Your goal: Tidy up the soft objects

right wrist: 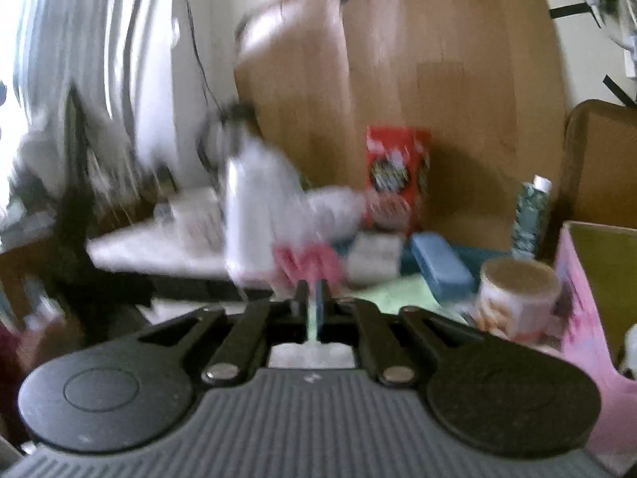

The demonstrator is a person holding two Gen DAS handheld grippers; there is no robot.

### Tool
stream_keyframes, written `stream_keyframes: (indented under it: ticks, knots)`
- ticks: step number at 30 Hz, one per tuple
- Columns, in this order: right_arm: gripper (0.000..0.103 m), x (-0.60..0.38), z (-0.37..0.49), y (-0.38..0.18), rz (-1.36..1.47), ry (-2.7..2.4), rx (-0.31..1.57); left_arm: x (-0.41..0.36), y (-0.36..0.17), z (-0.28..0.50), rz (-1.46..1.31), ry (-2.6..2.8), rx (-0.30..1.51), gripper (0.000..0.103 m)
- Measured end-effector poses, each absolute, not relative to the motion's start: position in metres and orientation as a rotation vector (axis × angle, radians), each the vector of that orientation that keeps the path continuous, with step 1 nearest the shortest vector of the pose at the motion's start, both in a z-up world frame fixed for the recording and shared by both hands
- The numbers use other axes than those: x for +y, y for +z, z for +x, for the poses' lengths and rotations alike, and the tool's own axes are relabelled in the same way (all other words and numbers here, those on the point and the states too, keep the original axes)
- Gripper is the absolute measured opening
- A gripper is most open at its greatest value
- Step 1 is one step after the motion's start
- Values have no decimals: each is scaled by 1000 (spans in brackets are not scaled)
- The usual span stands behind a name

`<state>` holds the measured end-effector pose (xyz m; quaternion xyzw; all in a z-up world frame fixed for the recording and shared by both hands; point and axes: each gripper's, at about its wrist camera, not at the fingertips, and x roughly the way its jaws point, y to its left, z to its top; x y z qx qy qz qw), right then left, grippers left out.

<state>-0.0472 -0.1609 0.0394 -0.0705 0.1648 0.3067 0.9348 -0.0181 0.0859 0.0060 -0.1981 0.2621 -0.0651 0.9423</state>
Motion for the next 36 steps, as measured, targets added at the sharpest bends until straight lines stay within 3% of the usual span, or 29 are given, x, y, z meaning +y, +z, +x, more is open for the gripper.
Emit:
stream_keyframes:
  ticks: [1, 3, 6, 9, 12, 14, 15, 16, 18, 22, 32, 36]
  knots:
    - [48, -157, -41, 37, -164, 610, 343, 86, 6, -19, -404, -129, 532, 90]
    - [65, -152, -23, 33, -175, 575, 344, 86, 7, -20, -403, -124, 528, 90]
    - [67, -143, 10, 28, -193, 540, 408, 85, 7, -21, -396, -120, 523, 90]
    - [81, -134, 42, 19, -213, 546, 485, 85, 8, -21, -392, -125, 511, 90]
    - [81, -123, 57, 5, -275, 547, 544, 85, 8, -22, -397, -133, 504, 90]
    - [77, -117, 64, 0, -317, 567, 556, 86, 8, -22, -403, -137, 504, 90]
    - [61, -118, 67, 1, -294, 586, 571, 87, 8, -22, -407, -139, 504, 90]
    - [35, -120, 70, 3, -254, 607, 602, 87, 8, -22, -411, -142, 503, 90]
    - [9, -121, 69, 5, -255, 574, 605, 88, 8, -22, -418, -147, 504, 90]
    - [7, -135, 66, 4, -140, 566, 607, 90, 8, -22, -434, -149, 505, 90]
    - [8, -186, -1, 79, 175, 674, 303, 93, 7, -21, -454, -139, 516, 91]
    - [8, -203, -20, 84, 283, 803, 300, 94, 6, -20, -459, -137, 526, 91]
